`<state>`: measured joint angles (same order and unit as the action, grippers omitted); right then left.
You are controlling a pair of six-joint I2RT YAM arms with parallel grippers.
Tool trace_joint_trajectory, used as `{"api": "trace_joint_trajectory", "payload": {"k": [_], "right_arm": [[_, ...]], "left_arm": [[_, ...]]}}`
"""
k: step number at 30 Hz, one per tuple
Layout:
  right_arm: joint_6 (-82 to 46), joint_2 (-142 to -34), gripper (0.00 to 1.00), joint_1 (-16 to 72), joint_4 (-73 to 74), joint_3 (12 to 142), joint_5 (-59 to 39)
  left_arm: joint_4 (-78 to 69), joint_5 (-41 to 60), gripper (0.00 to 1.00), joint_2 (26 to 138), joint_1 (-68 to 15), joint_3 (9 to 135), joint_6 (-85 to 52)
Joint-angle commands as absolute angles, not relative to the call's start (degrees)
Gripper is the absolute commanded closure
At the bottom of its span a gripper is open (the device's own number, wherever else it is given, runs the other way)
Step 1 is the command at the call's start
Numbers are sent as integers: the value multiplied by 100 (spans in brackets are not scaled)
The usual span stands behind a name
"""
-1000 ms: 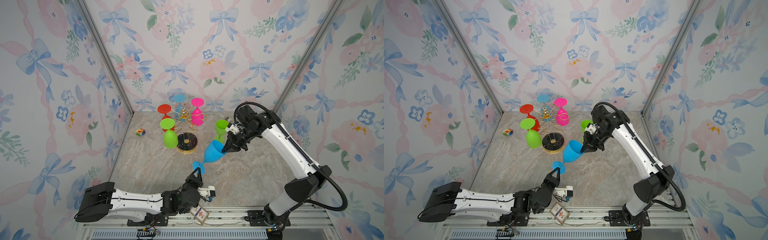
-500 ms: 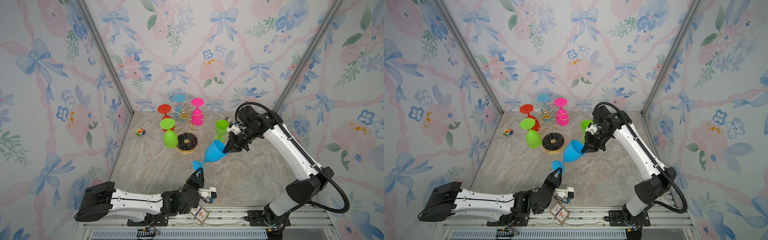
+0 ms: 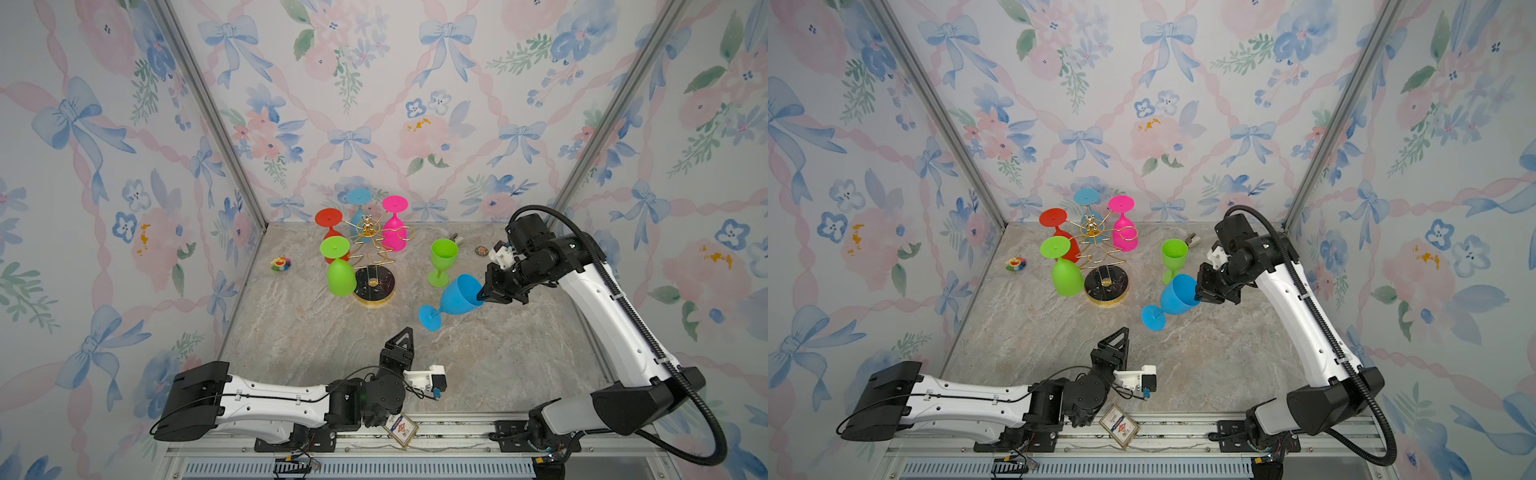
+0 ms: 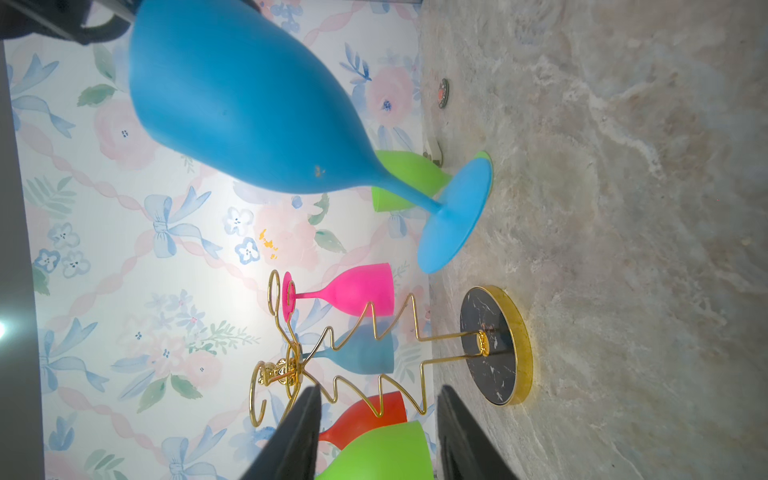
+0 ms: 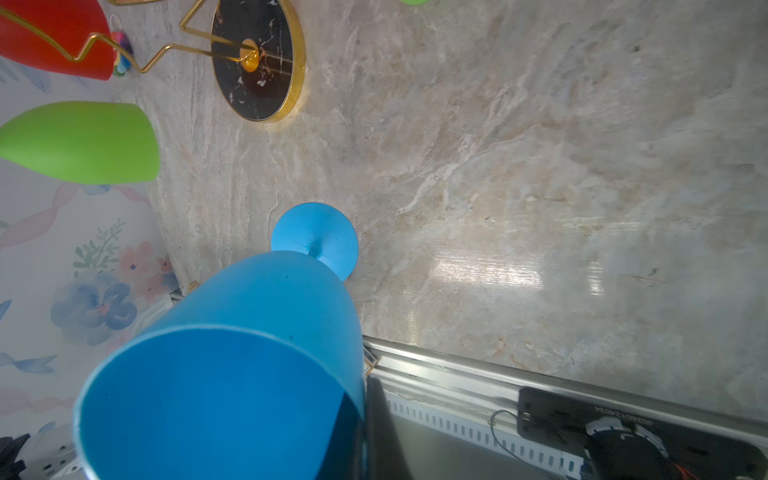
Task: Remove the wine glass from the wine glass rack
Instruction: 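Open the left gripper off the foot while right lifts the blue glass away, then carry the blue glass beside the lime green glass and set it upright with right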
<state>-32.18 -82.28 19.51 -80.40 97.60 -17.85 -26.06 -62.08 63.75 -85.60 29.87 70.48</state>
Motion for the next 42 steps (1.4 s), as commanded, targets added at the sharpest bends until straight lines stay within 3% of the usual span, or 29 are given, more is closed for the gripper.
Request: {"api": "trace_joint_trajectory", "payload": {"k": [1,11,19,29,42], "right_arm": [[-3333,-8060,100,1749,-8173,9703,-901],[-4209,-8105,100,1592,-8042,9731,1102],[-4341,-8580,100,1286,-7648,9829,1321],[-4238,-9450,100,972,-7380,10488,974],[-4224,-10778,100,957,-7322,11273,563]], "left_arm": [[-2614,-6267,42,6371,-8594,3279,5918],[-895,-6522,18,6377,-8587,4276,3182],[434,-5513,4,5505,-8493,4861,1140],[1703,-4326,2,5453,-7843,5644,-42],[1846,-3696,2,5398,-7456,5956,-216]]}}
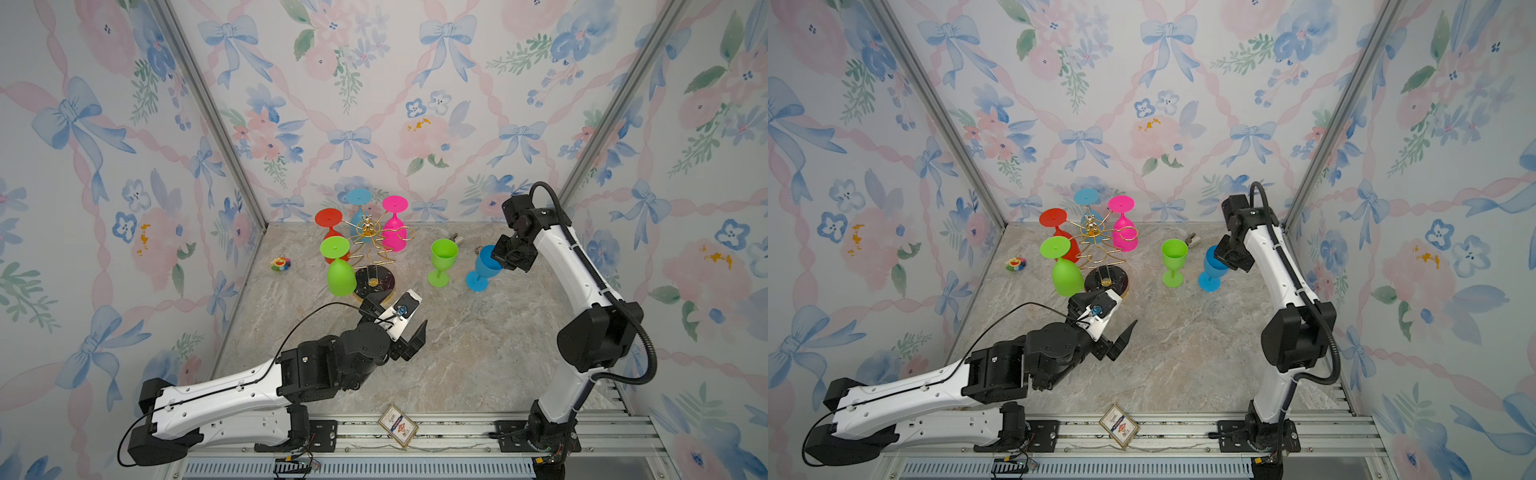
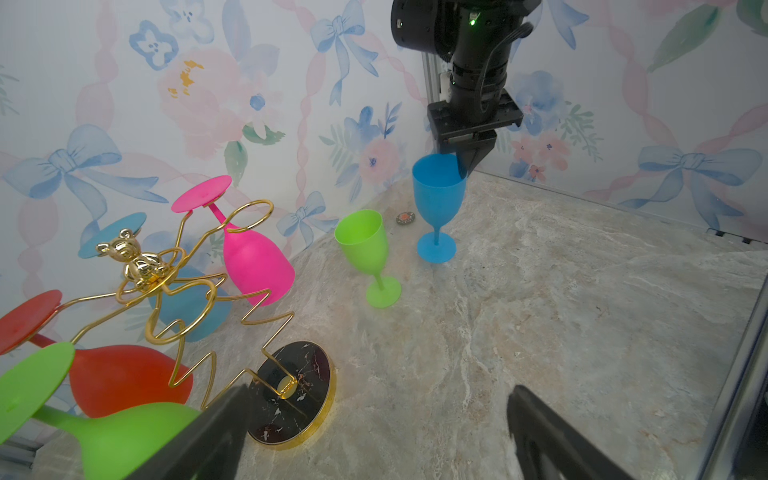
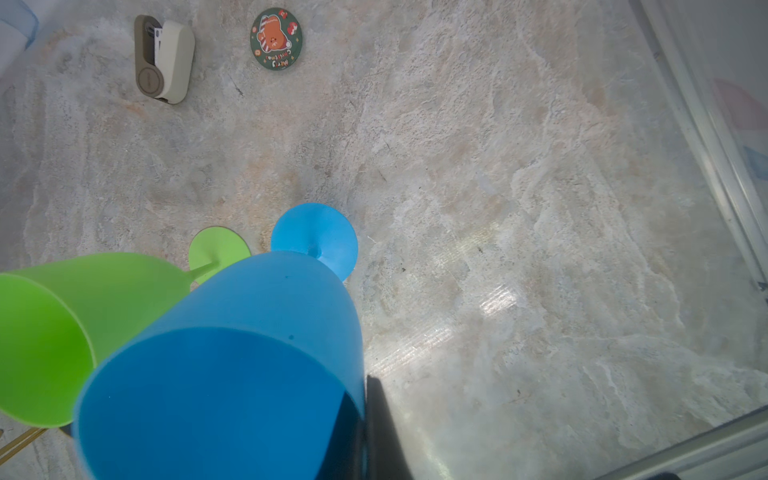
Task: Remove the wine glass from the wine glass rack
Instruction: 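Carry the blue glass beside the lime green glass and set it upright with right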
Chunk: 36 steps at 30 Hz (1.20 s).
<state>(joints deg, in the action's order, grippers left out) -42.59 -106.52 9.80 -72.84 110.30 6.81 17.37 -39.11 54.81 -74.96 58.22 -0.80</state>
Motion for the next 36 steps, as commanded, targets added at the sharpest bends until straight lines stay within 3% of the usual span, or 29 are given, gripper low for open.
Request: {"api": "trace_joint_trajectory", "payload": {"k": [1,20,36], "right_arm": [[-4224,-10832,100,958,-7328,11314,556],[-4175,-11954,100,1138,-7725,12491,831],[-4166,-12256,100,1301,-7824,12734,862]], "left_arm": [[1850,-3689,2,5387,-7455,5953,-213],[1983,-3640,2,5150,-7417,5885,-224],[2068,-3656,2,5037,-7409,5889,-265]]}}
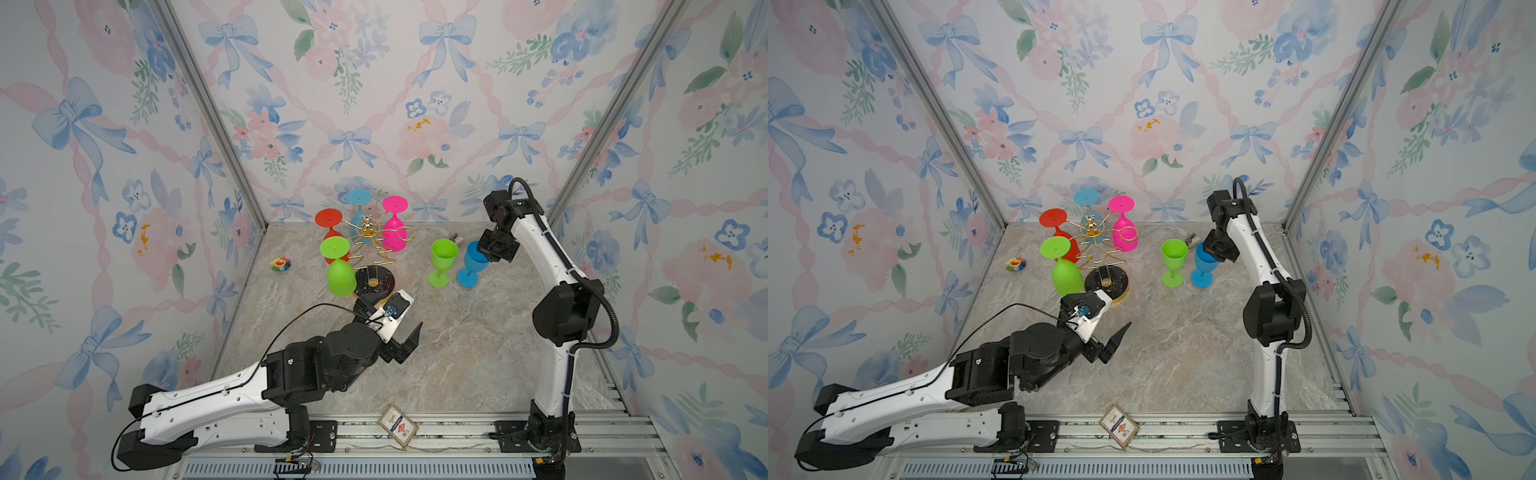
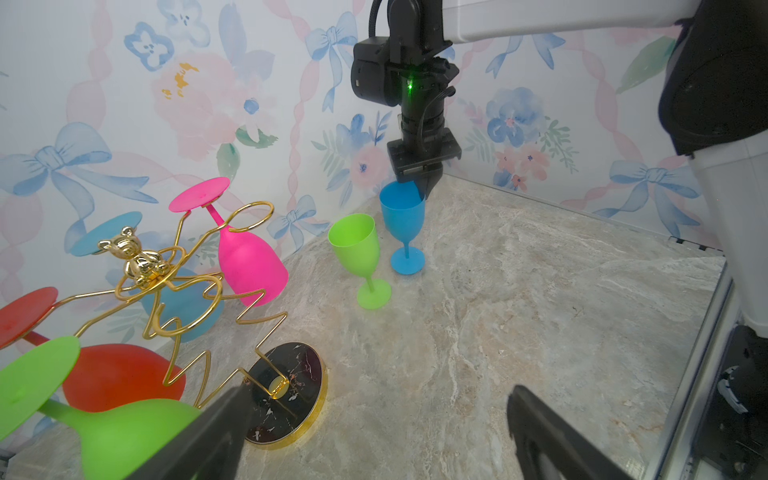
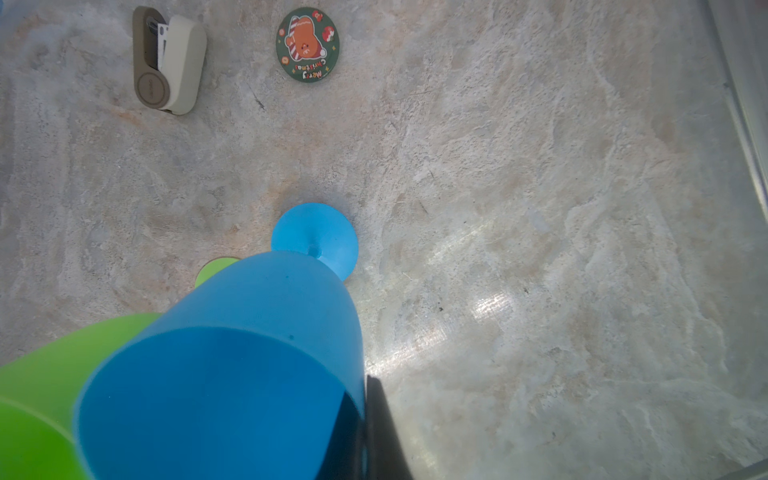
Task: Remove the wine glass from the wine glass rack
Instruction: 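Carry the blue glass beside the lime green glass and set it upright with right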
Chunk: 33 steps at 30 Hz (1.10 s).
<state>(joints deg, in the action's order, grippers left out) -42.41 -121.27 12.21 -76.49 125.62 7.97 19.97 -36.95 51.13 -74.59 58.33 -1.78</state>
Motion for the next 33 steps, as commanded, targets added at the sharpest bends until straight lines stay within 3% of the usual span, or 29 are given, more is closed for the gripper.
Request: {"api": "trace_joint_trajectory", "payload": {"k": [1,13,24,33], "right_arm": [[-4164,-12277,100,1308,-7819,12735,835],[-4162,-12471,100,1361,-7832,12884,696],[-4131,-12507,86,1356,-7871,12920,651],[-4135,-12454,82,1362,-7841,12920,650]], "left_arm": [[2071,-3656,2,5019,-7414,5890,-273],[2110,-3614,2,4938,-7408,5900,-317],[2147,-3587,2,4939,-7401,5905,-325],[2181,-3576,2,4919,-7400,5908,-350]]}}
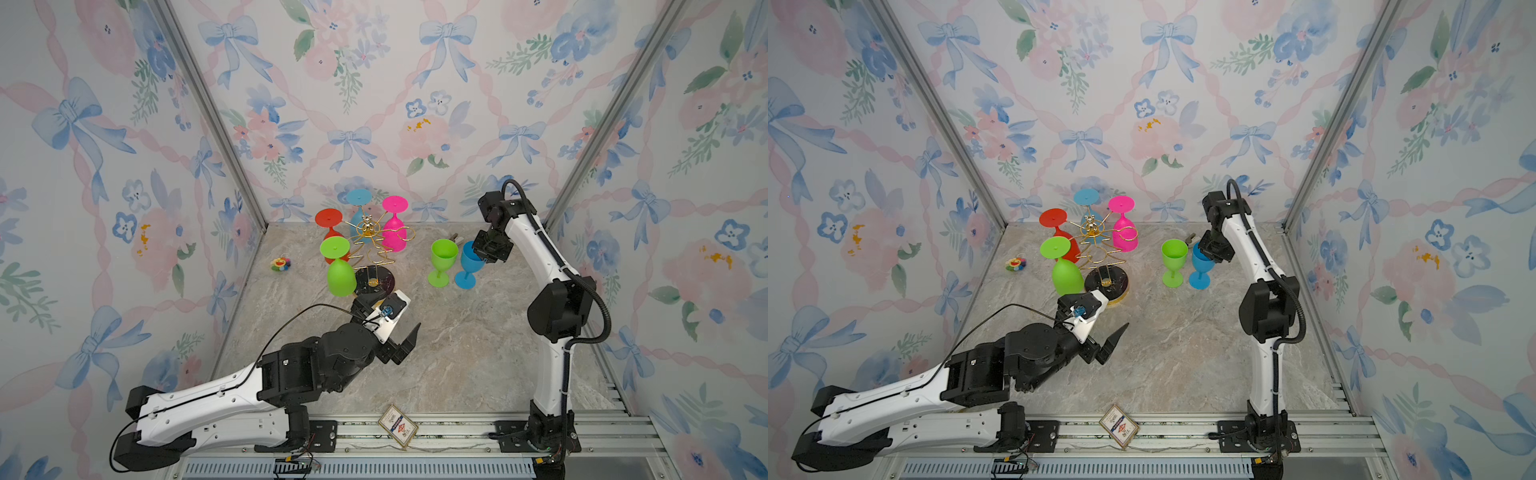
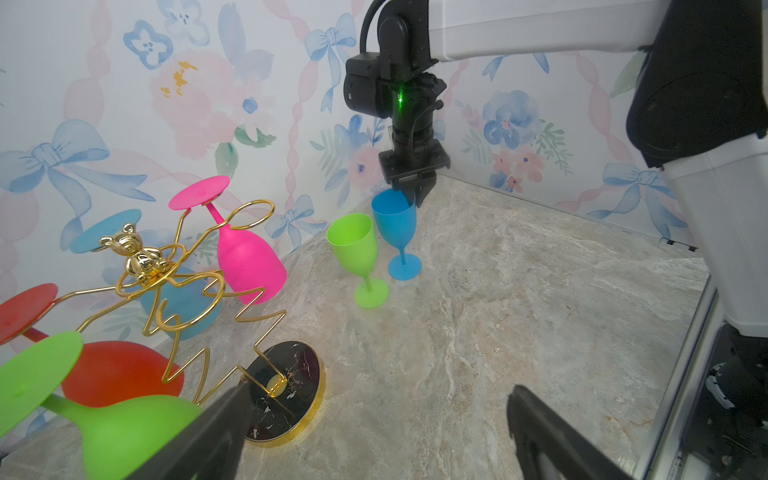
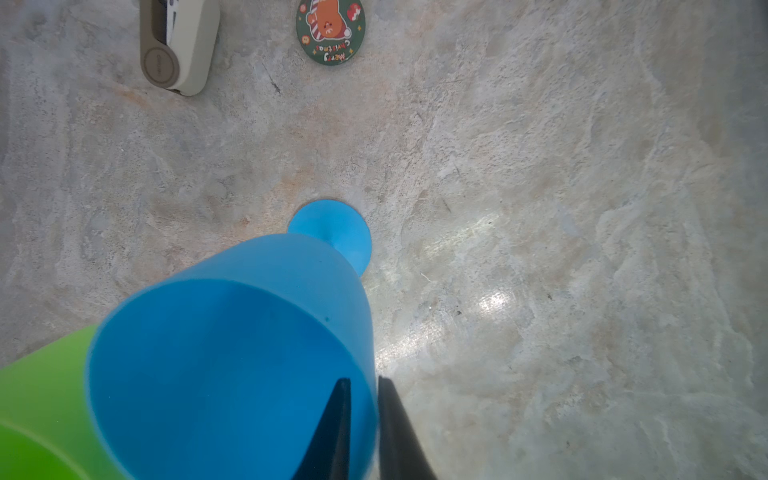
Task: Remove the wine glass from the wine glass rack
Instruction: 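Carry the blue glass beside the lime green glass and set it upright with right, then open the right gripper and raise it off the blue glass while left withdraws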
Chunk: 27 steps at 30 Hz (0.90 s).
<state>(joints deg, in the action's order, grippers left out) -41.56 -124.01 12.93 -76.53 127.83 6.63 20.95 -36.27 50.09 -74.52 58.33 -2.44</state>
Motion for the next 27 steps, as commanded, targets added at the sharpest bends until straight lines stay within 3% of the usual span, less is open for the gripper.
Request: {"api": "trace_joint_trajectory", "payload": {"k": [1,27], "right_arm": [[-4133,-12445,79,1362,-7831,12922,650],[-3634,-11334,38,1151,-7624,12874,98]], "left_arm": [[2181,-3576,2,4929,-7400,5914,-347],[2171,-3412,2,5194,-7226,6038,-597]]}}
